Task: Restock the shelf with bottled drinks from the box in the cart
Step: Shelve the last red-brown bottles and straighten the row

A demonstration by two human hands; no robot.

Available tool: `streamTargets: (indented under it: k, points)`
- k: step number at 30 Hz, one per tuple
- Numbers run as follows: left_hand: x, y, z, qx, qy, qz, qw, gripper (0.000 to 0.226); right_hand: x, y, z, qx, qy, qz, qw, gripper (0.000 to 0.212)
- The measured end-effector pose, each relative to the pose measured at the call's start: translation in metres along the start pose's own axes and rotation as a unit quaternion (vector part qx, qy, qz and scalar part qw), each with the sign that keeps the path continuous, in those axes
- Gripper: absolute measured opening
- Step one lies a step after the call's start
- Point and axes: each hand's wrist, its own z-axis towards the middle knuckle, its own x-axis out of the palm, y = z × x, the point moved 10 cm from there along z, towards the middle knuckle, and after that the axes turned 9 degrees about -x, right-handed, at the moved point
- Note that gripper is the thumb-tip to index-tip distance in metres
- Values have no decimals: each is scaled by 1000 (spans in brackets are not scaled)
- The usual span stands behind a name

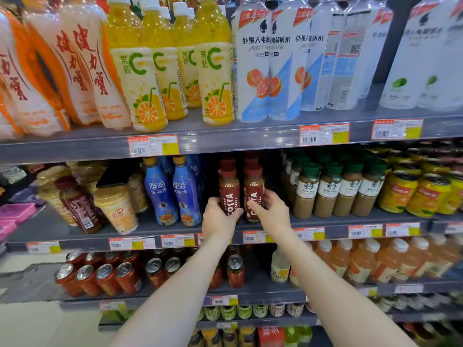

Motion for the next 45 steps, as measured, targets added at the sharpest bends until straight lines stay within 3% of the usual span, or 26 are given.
streamTargets:
  k: [5,7,11,15,20,23,26,28,34,45]
  points:
    - [-2,0,-1,4,7,10,1000,71,1,-5,0,31,19,-29,999,69]
    - [-10,0,-5,18,-18,21,999,77,-3,-8,-6,50,-18,-42,998,76]
    - [-37,-5,-30,131,-67,13,989,51,-10,13,-30,-6,-143,-51,988,37]
    - [-94,14,-36,179,-162,-28,970,34,41,37,-52,-54,-71,-52,995,17]
    - [-149,47,-3,111,-234,24,966,29,113,58,-56,-70,-5,-11,997,18]
    - [-158,58,17,75,-223,40,971,47,139,66,-51,-50,-18,15,998,32]
    - [-157,64,35,47,-163,30,985,68,160,68,-40,-35,-14,-43,998,62]
    - [-156,69,44,23,-134,8,991,76,169,63,-33,-13,-8,-69,998,70]
    - [-154,78,61,5,-79,2,997,56,175,53,-23,14,-3,-65,998,61]
    - [-149,82,68,49,6,-28,998,59,176,47,-21,-1,48,-19,999,59]
